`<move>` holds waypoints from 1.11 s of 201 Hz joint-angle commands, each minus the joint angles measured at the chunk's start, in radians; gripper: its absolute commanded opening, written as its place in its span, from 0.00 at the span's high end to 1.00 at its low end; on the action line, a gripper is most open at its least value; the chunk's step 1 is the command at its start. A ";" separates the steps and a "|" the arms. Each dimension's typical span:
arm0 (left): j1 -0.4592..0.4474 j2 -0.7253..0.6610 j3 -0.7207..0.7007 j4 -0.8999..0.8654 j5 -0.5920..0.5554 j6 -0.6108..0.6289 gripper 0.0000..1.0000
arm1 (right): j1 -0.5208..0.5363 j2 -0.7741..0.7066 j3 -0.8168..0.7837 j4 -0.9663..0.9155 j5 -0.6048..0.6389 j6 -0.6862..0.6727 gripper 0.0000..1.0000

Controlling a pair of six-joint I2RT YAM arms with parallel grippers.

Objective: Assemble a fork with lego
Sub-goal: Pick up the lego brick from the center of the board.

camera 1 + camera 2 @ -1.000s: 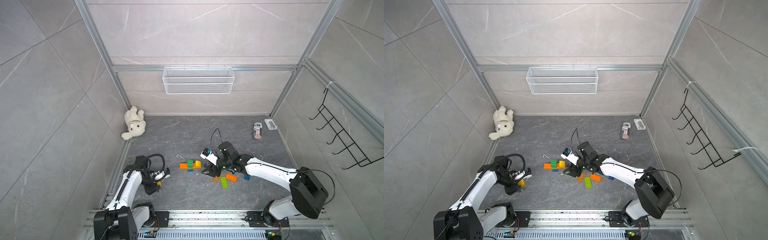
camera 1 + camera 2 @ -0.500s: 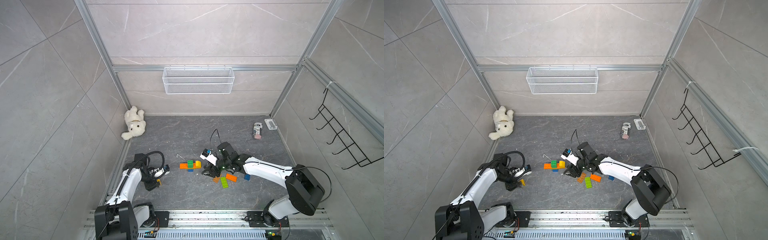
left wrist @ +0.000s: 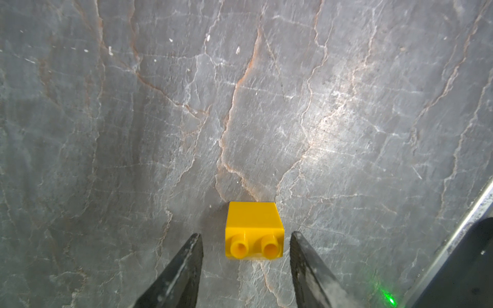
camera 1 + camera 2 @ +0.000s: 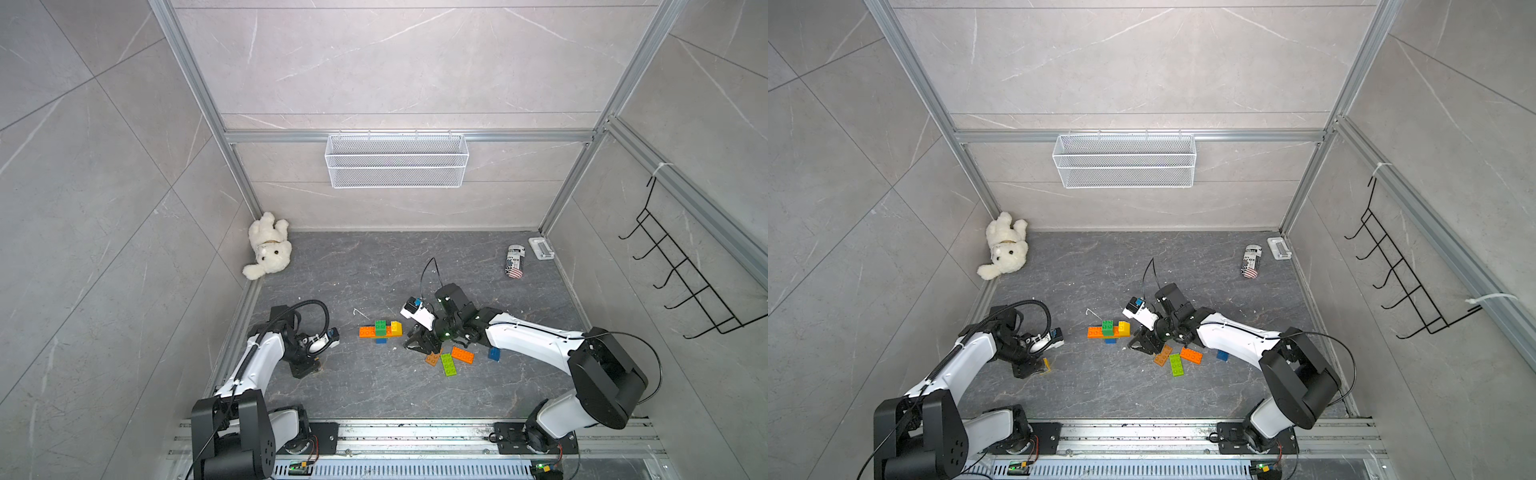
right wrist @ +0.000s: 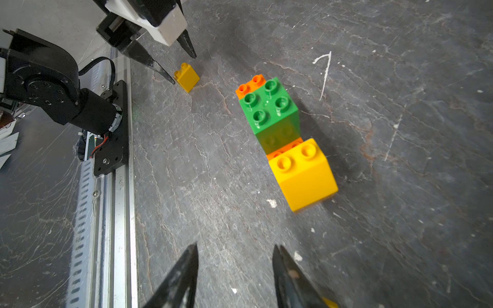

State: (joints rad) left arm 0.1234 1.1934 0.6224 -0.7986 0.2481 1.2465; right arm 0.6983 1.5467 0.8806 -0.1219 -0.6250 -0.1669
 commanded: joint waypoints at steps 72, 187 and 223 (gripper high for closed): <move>0.004 0.059 0.012 0.002 0.047 -0.030 0.58 | -0.022 0.003 0.009 -0.002 -0.021 0.015 0.52; -0.044 0.093 0.180 -0.119 0.048 -0.135 0.74 | -0.104 -0.047 0.003 -0.006 -0.015 0.226 0.50; -0.182 0.075 0.286 -0.167 0.109 -0.131 0.77 | -0.114 -0.043 -0.036 0.129 -0.091 0.492 0.47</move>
State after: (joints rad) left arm 0.0376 1.2873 0.8471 -0.8909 0.2935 1.1240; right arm 0.5858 1.5219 0.8768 -0.0956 -0.6491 0.1013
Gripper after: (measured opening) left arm 0.346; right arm 0.530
